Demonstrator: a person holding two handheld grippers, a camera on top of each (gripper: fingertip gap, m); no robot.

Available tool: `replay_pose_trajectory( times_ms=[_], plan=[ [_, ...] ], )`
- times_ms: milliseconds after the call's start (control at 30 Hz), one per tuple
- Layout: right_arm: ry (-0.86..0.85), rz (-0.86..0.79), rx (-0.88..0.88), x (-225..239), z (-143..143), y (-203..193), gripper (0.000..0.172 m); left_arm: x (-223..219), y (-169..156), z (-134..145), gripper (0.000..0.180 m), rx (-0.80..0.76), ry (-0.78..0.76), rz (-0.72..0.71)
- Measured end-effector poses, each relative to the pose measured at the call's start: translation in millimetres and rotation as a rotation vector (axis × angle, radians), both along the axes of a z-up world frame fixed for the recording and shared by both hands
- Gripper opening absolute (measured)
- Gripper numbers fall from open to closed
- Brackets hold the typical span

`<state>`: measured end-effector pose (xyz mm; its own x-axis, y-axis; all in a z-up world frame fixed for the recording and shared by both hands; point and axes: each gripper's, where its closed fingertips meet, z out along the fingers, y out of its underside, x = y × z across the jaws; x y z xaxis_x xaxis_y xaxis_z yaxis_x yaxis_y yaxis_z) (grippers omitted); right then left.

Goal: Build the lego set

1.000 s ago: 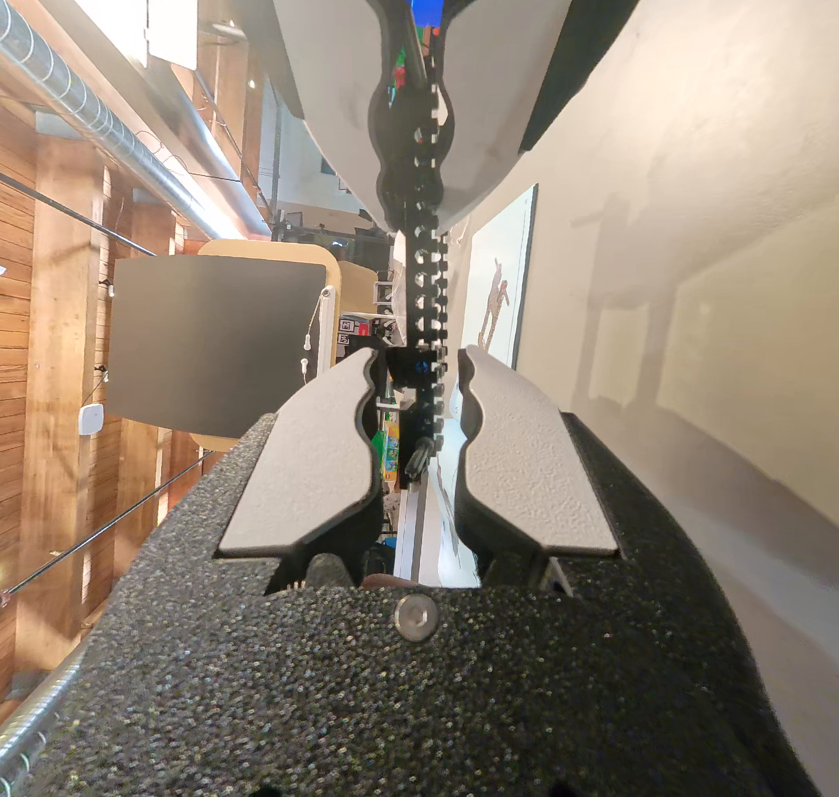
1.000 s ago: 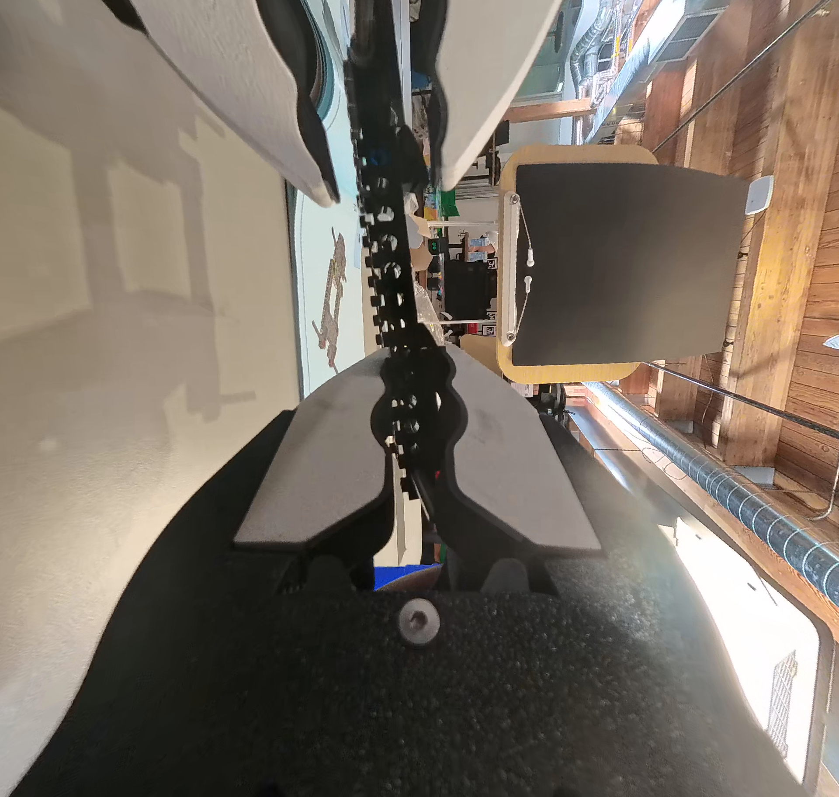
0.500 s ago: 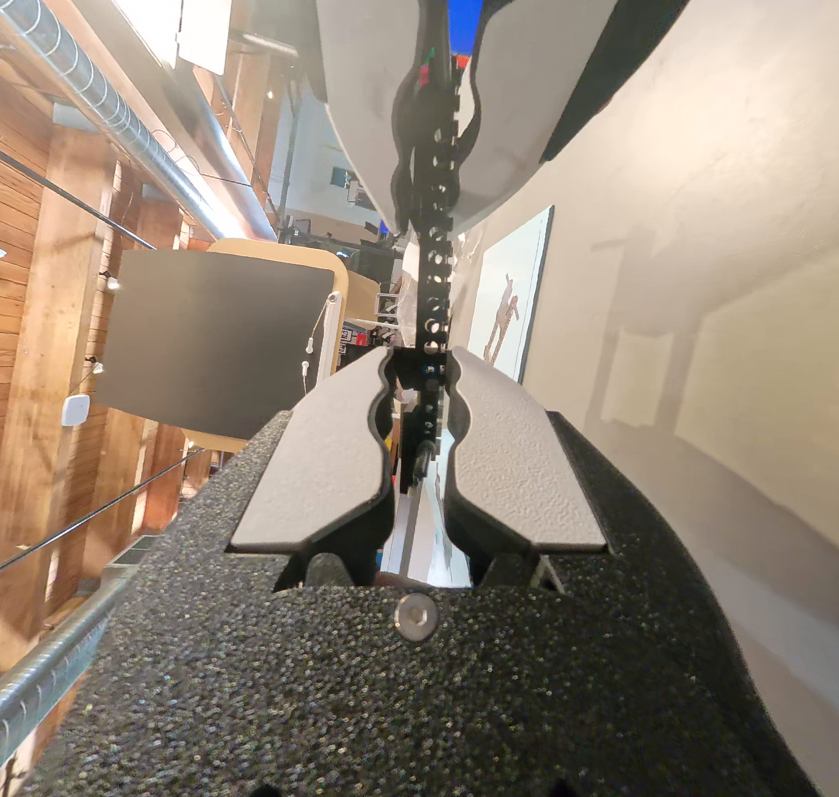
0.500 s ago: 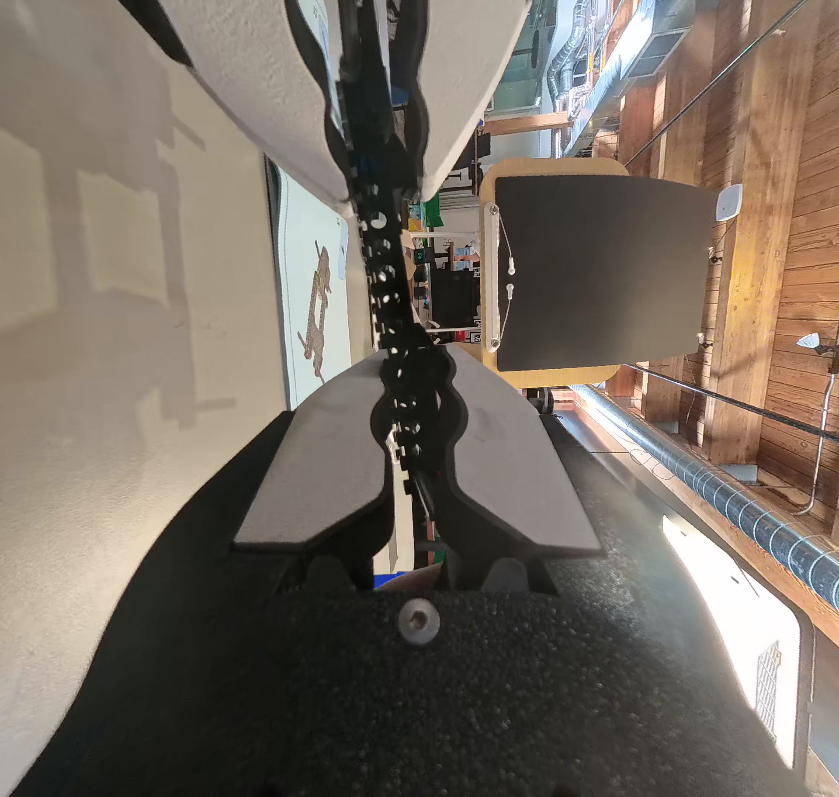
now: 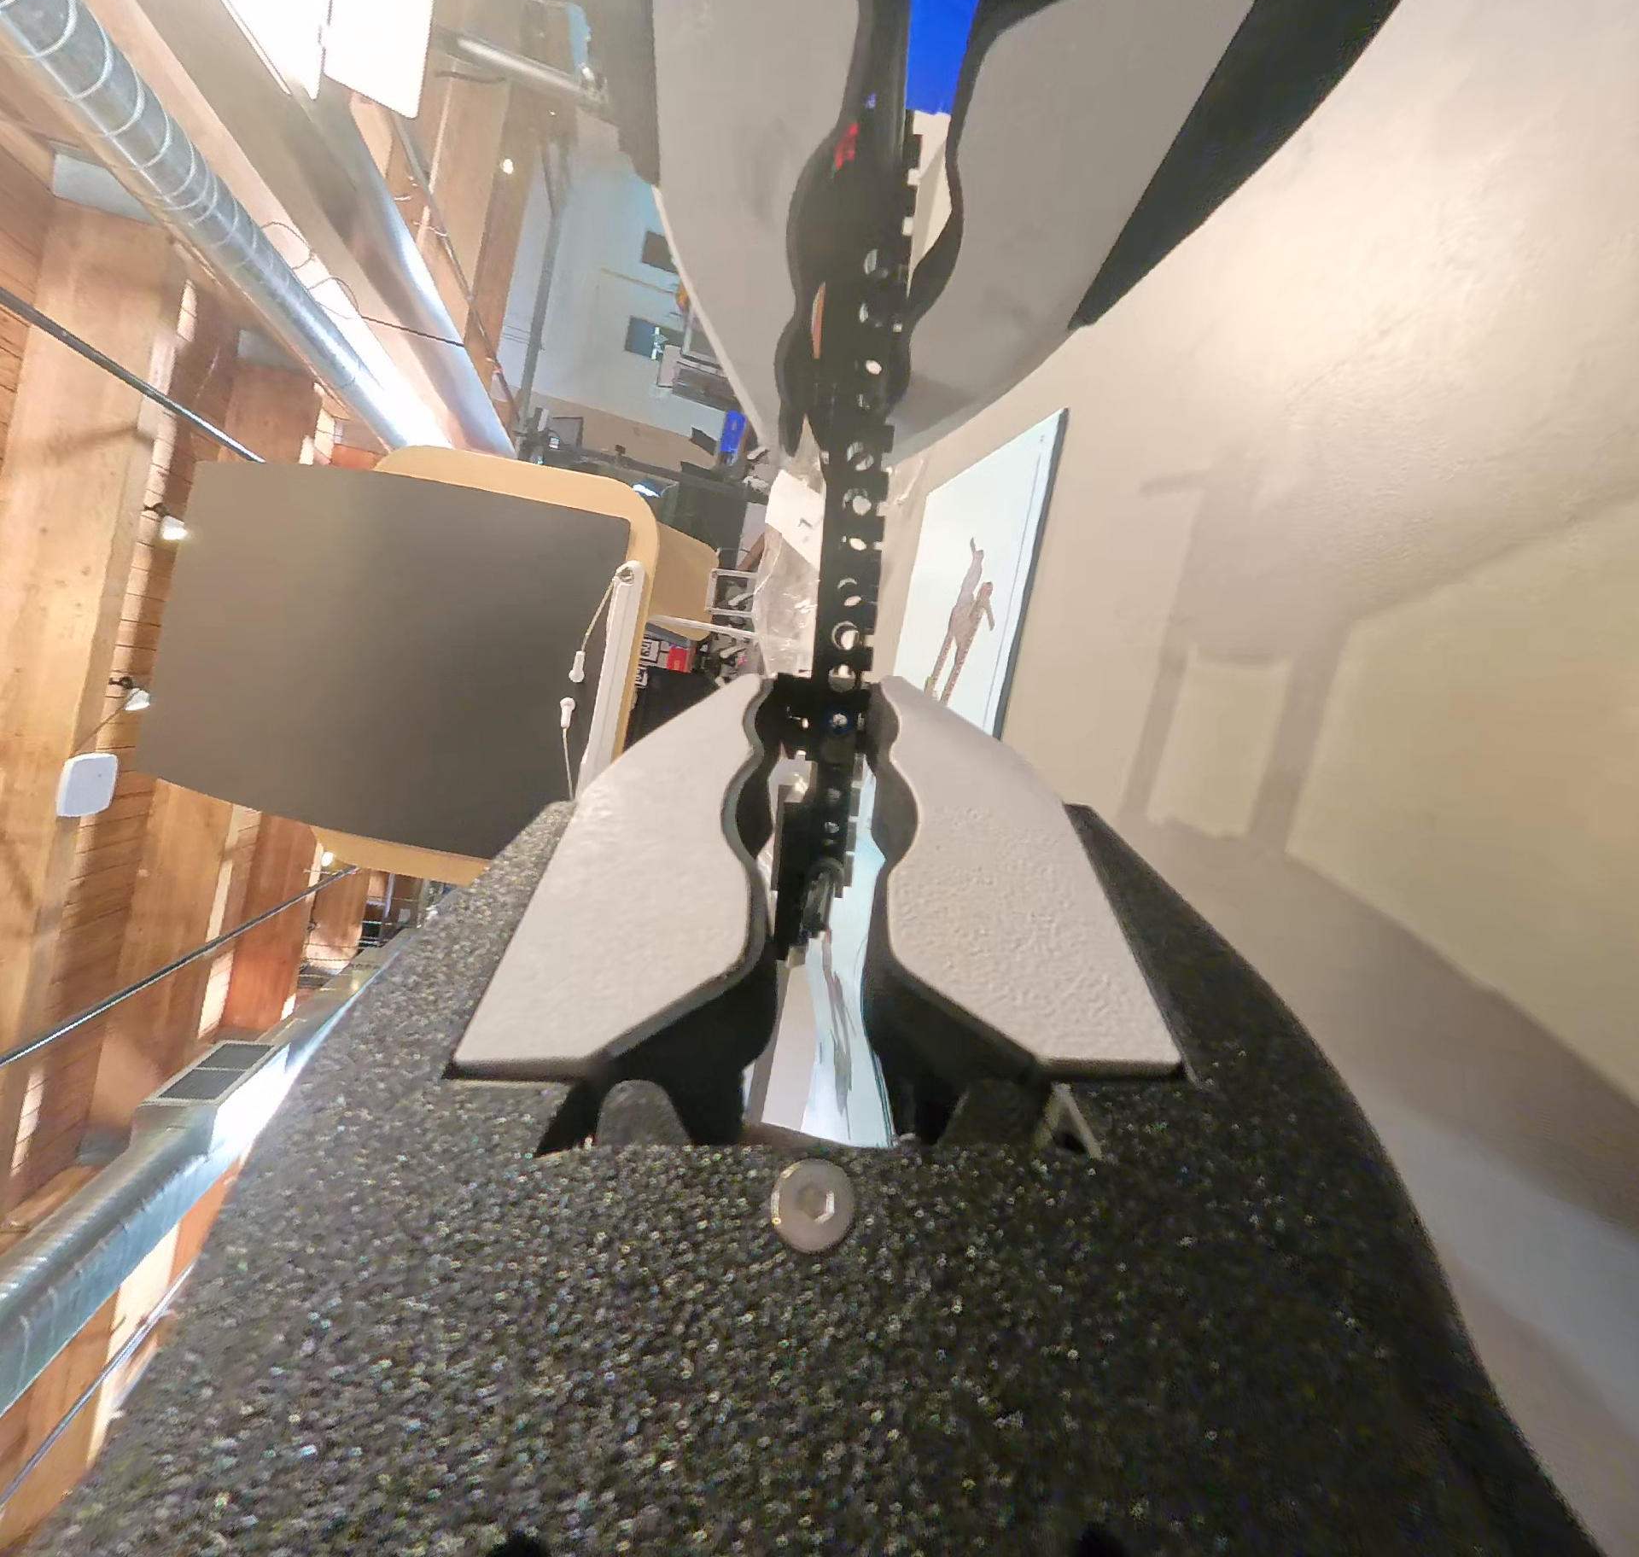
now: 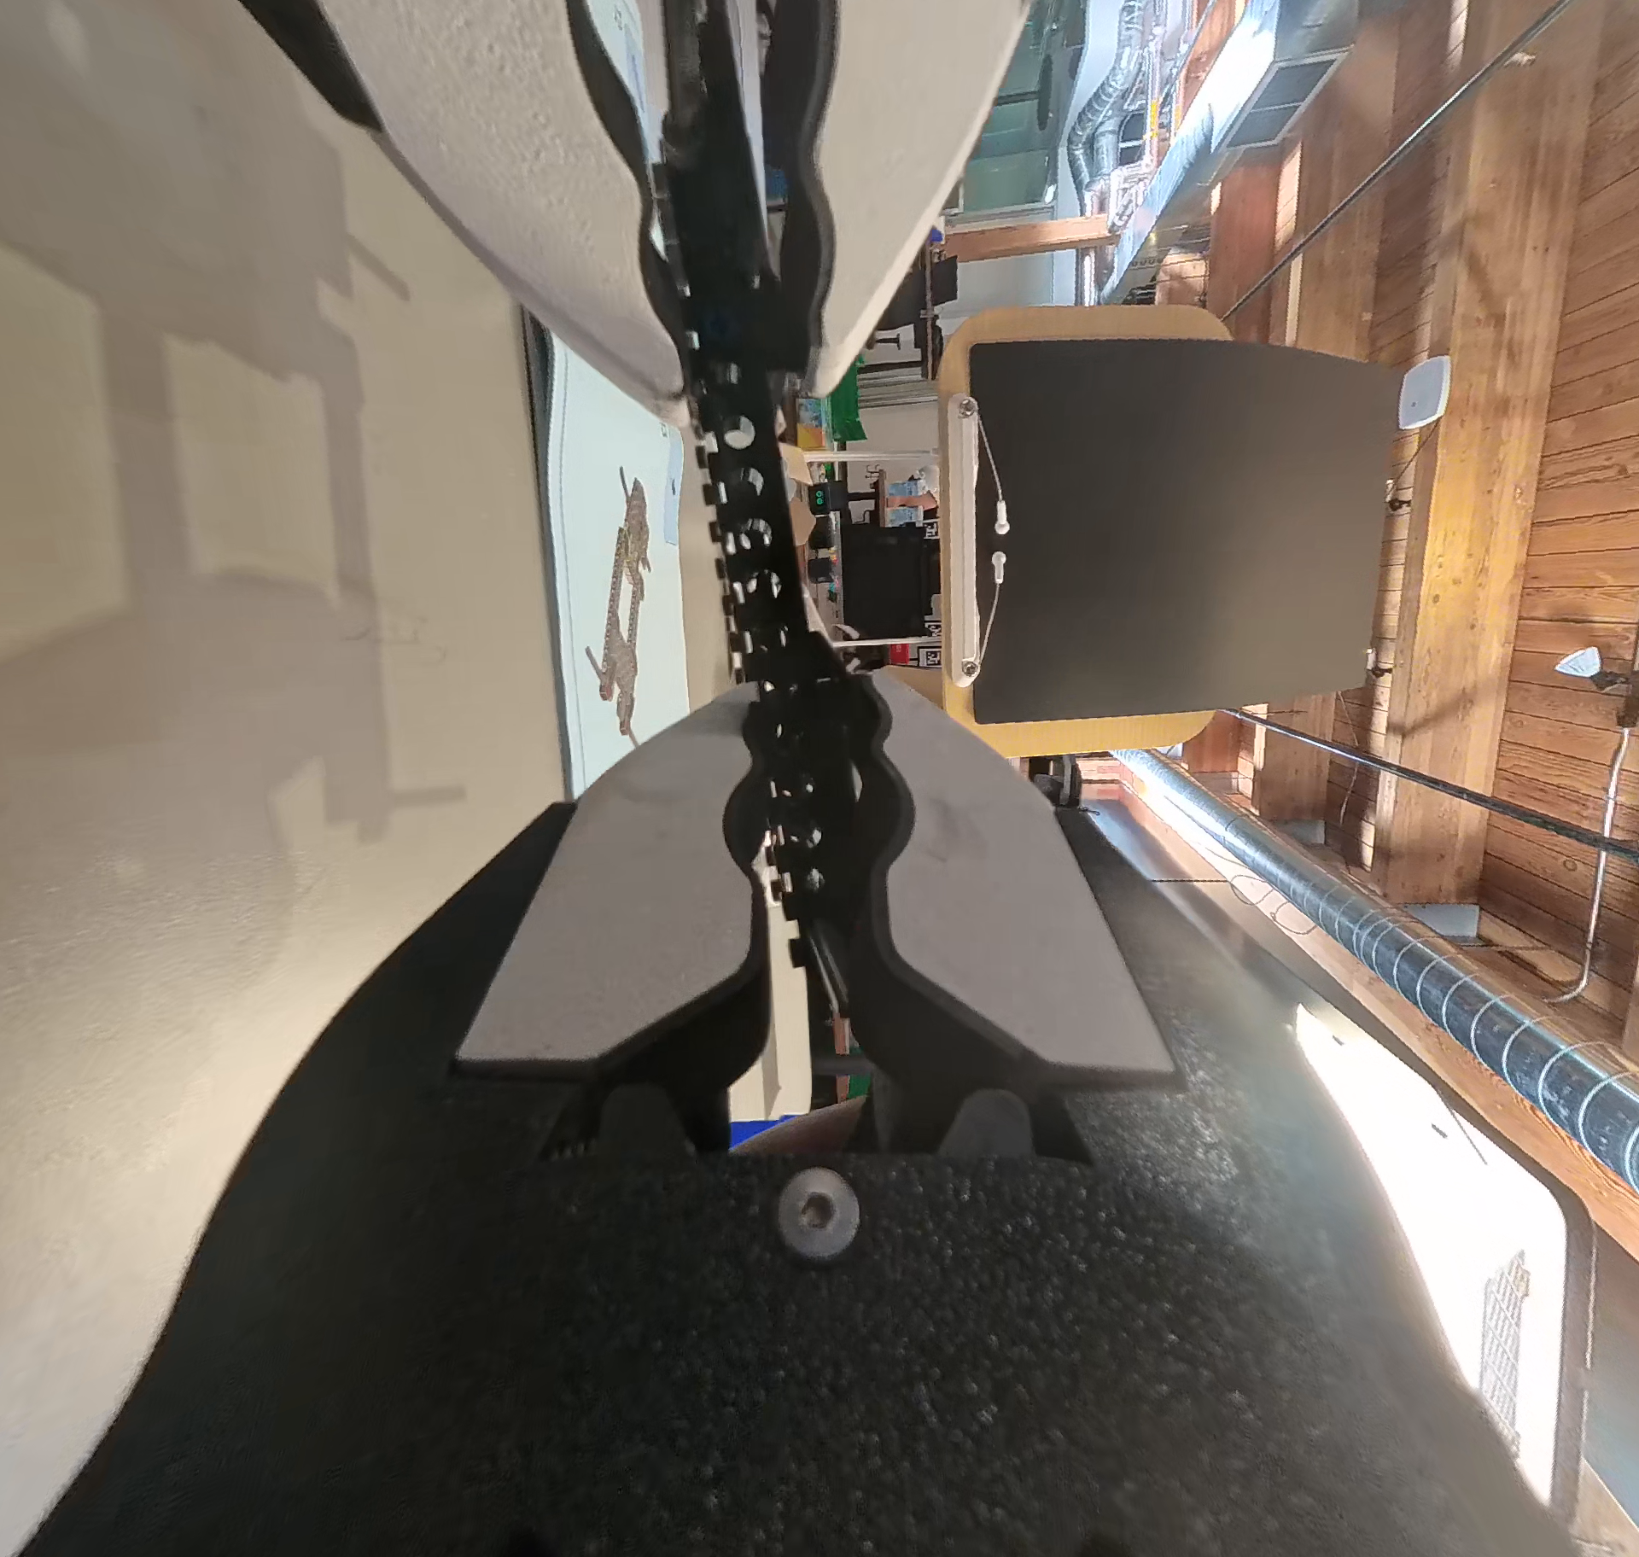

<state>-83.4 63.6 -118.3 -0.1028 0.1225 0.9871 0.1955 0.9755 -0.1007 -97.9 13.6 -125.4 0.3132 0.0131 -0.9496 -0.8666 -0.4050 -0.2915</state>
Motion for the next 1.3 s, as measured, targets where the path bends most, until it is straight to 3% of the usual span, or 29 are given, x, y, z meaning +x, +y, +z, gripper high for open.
replay_pose_trajectory(
  times_ms=[33,233,400,733,1100,1167,1300],
  plan=[
    [-0.002,-0.002,0.003,0,0,1,0.015,0,0,-1,0.018,-0.005,0.004,0.005],
    [-0.007,-0.012,-0.018,-2,-7,5,0.015,-1,4,-4,0.02,0.003,0.032,0.021],
    [0.009,-0.013,-0.041,-3,-11,11,0.015,-1,2,4,0.044,0.062,-0.075,0.017],
    [-0.065,0.03,-0.047,-1,-44,17,0.016,5,-7,-18,0.048,-0.034,-0.299,-0.034],
    [-0.038,0.051,-0.089,0,-32,6,0.016,3,-1,-28,0.033,-0.074,-0.05,0.042],
    [-0.028,0.054,-0.087,1,-28,4,0.016,2,0,-25,0.021,-0.064,-0.031,0.056],
    [-0.004,0.051,-0.068,1,-23,3,0.015,1,0,-22,0.02,-0.045,-0.035,0.068]
  ],
)
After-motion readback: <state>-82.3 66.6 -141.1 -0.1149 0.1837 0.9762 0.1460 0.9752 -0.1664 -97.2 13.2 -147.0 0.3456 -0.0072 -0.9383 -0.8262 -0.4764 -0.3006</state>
